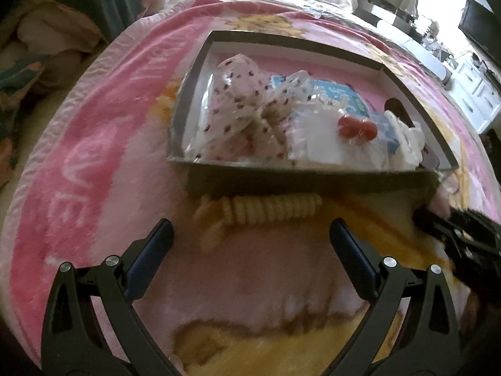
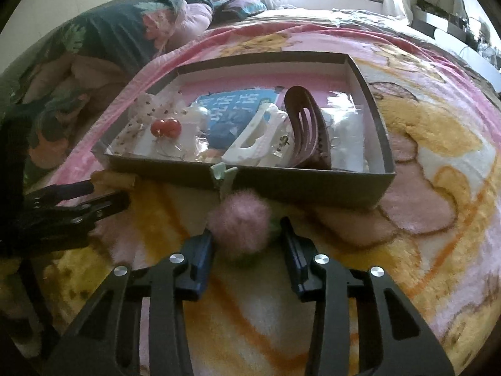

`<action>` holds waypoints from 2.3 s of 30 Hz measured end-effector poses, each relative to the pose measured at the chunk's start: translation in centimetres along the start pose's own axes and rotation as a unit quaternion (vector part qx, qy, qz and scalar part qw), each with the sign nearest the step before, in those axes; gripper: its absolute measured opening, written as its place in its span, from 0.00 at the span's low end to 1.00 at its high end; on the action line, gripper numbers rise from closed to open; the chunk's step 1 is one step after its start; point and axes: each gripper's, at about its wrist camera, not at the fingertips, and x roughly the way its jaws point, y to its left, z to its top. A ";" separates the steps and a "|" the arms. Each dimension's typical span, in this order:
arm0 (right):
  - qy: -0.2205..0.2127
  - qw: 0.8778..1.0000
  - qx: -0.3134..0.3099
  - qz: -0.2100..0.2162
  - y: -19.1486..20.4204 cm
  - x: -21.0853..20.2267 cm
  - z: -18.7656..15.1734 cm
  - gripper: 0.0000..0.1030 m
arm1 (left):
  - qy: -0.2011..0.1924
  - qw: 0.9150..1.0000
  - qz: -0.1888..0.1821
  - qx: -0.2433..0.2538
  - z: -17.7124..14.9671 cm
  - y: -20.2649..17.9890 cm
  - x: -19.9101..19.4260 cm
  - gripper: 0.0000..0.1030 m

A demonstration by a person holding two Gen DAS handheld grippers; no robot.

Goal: Organize jewelry
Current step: 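Grasp the beige coiled hair tie with the left tool while the right tool grasps the pink pompom, then drop the hair tie into the tray with the left tool while the right tool releases the pompom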

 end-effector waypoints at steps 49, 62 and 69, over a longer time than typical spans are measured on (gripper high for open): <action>-0.121 0.993 0.007 0.002 -3.2 -8.7 8.5 0.37 | -0.105 0.993 -0.026 0.054 8.7 -5.4 -8.1 0.65; -0.089 0.996 0.021 -0.011 -5.6 -5.5 7.7 0.37 | -0.074 0.994 -0.042 0.064 9.1 -7.5 -3.5 0.65; -0.077 0.997 0.017 -0.023 -6.3 -4.6 7.4 0.37 | -0.043 0.996 -0.055 0.064 8.7 -7.8 -0.6 0.65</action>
